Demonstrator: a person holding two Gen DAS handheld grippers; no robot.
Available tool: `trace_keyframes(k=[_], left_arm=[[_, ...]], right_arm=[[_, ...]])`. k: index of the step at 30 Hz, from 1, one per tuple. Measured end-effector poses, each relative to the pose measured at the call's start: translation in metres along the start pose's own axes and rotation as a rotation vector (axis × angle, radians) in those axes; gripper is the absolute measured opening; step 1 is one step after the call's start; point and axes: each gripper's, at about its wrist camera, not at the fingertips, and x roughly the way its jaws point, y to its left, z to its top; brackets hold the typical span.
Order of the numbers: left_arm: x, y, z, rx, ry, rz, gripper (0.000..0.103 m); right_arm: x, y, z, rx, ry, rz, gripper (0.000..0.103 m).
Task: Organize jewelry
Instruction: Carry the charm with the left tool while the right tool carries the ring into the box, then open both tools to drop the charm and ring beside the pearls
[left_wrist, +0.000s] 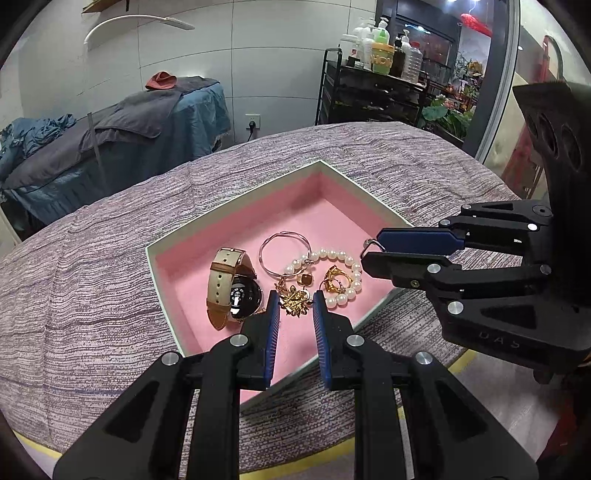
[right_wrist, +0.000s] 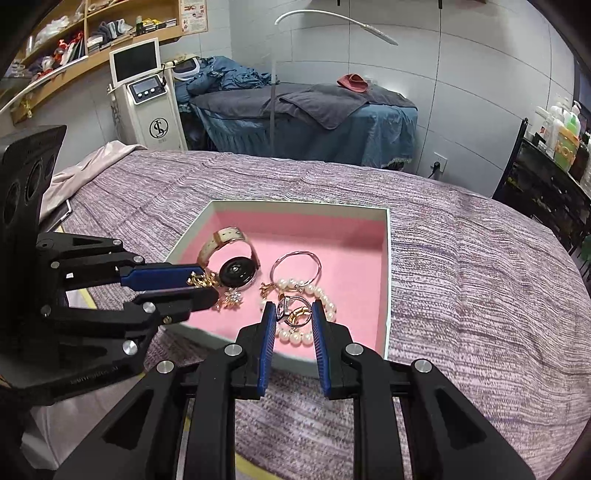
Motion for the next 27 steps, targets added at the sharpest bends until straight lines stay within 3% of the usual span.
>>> trace_keyframes(k=[14,27], left_arm=[[0.033,0.007,0.005,-0.014,0.062,-0.001,0.019],[0.040,0.007,0.003,-0.011,0.069,0.022,0.020]], right_arm=[[0.048,-0.010,0.016,0.030,0.088,-0.008,0.019],[0.056,-0.010,0.018,0.000,0.085,-0.061,0.022]])
